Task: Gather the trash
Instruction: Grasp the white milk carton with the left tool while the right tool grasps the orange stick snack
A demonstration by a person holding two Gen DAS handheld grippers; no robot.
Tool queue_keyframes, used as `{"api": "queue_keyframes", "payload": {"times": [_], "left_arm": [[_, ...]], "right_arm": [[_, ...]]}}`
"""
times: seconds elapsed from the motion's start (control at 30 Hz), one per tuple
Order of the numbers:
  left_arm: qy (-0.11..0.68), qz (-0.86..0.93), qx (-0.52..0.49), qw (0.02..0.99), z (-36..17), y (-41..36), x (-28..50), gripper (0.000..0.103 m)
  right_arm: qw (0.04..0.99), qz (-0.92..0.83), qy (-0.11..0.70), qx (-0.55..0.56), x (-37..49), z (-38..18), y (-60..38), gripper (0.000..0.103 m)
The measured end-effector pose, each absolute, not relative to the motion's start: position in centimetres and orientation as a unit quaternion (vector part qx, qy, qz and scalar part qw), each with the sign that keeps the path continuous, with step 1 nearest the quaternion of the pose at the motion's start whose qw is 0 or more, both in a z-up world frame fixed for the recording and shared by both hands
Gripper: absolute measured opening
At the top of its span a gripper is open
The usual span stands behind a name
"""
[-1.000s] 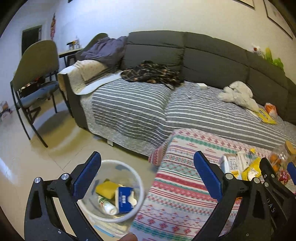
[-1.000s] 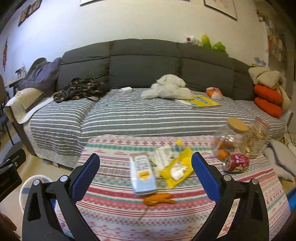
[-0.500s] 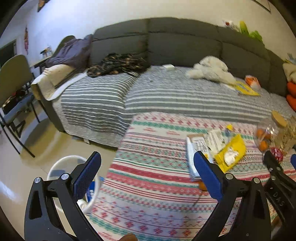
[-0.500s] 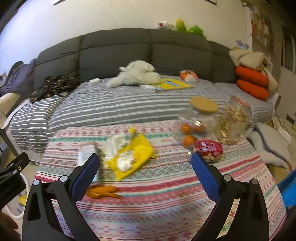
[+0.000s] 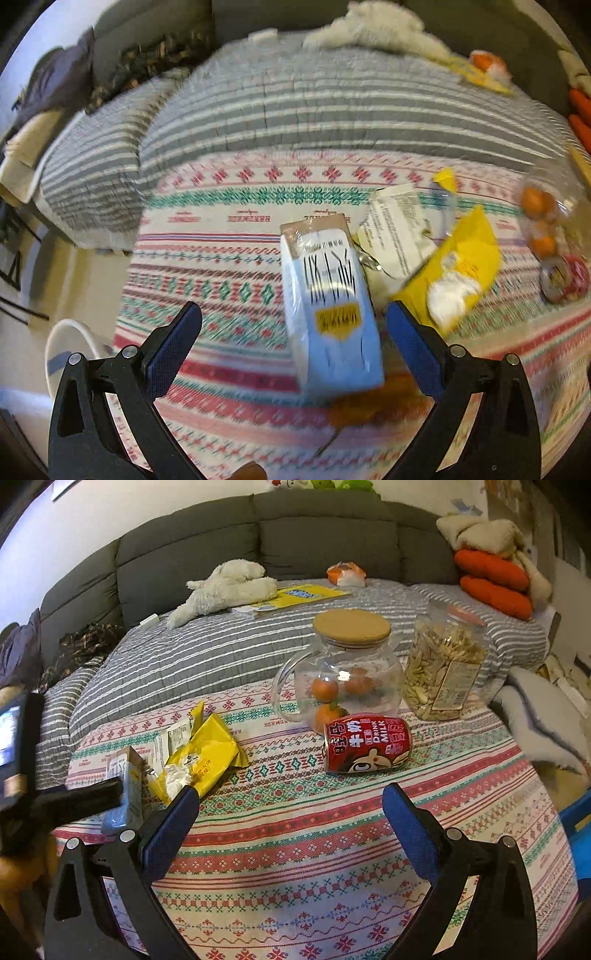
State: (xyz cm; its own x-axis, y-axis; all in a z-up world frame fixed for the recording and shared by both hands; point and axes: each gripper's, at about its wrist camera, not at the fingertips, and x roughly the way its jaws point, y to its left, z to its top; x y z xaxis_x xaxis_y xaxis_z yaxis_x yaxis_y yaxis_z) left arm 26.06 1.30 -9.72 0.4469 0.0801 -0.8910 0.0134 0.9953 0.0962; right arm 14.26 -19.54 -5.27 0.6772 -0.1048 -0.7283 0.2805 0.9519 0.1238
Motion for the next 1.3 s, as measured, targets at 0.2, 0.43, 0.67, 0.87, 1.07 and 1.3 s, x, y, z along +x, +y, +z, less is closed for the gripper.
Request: {"api": "queue_keyframes", "payload": {"times": [0.2, 0.43, 0.67, 0.87, 1.07, 1.3], "left_arm": [[0.584, 0.004, -0.005, 0.812, -12.5, 1.8, 29.1, 0.063], [0.551, -0.019, -0.037, 0.834, -10.7, 4.5, 26.3, 0.053], [0.483, -0.021, -0.088, 0.871, -4.8, 10.0, 18.9, 0.053], [0.456, -0.031, -0.130, 0.880, -3.2, 12.3, 15.7, 0.054], [0.458, -0.029, -0.119, 0.880, -3.3, 13.7, 15.7, 0.054], [0.448, -0.030, -0.125, 0.885, -2.7, 15.2, 15.0, 0.054]], "right_arm": [[0.904, -0.092, 0.399, 0.122, 14.9, -5.7, -19.6, 0.096], [0.904, -0.018, 0.420, 0.081, 15.8, -7.1, -16.8, 0.096], [0.899, 0.138, 0.414, -0.042, 16.8, -9.8, -9.4, 0.096], [0.871, 0.225, 0.413, -0.143, 17.8, -12.0, -4.5, 0.086], [0.846, 0.246, 0.445, -0.160, 19.0, -13.9, -3.5, 0.045], [0.871, 0.205, 0.437, -0.087, 18.6, -12.3, -4.6, 0.030]]}}
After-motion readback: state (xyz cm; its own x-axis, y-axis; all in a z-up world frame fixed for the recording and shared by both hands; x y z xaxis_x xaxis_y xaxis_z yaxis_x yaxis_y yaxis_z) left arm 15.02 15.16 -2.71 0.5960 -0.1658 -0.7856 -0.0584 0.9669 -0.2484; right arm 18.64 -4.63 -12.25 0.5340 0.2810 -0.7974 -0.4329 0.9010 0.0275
